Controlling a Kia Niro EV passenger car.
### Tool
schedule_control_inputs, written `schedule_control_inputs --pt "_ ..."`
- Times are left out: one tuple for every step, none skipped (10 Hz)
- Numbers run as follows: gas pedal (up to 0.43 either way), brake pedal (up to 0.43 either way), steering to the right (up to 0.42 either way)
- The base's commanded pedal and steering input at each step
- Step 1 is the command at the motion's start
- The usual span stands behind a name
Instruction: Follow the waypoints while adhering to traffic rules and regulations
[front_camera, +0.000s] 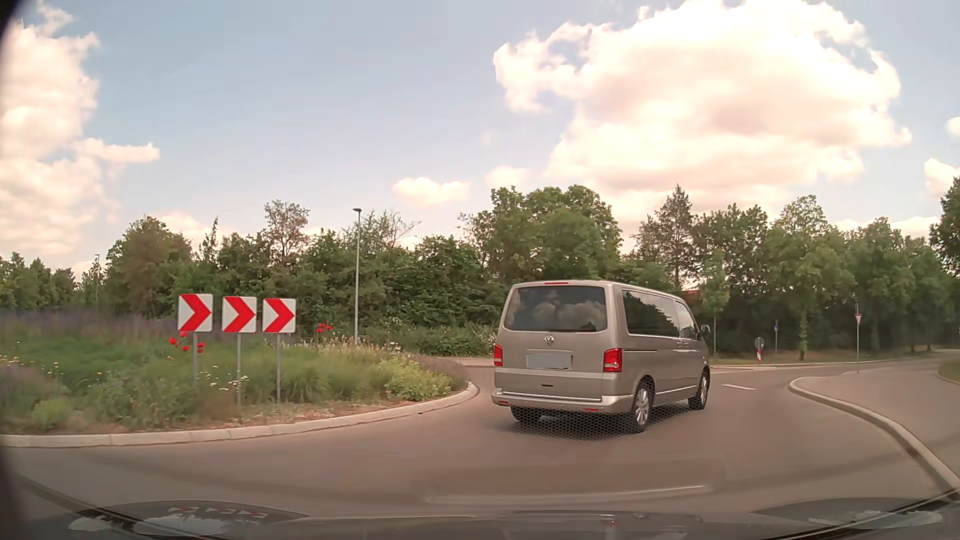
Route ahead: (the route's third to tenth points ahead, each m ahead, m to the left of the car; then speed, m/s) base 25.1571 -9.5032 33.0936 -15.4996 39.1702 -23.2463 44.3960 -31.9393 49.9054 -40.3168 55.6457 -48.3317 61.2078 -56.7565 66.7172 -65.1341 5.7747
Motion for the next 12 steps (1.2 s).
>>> schedule_control_inputs --pt "0.339 0.012 0.136" --pt "0.339 0.012 0.133" --pt "0.331 0.012 0.133" --pt "0.319 0.012 0.133" --pt "0.311 0.012 0.133" --pt "0.311 0.012 0.133" --pt "0.311 0.012 0.133" --pt "0.311 0.012 0.133" --pt "0.287 0.012 0.135" --pt "0.28 0.012 0.141" --pt "0.28 0.012 0.145" --pt "0.268 0.012 0.146"
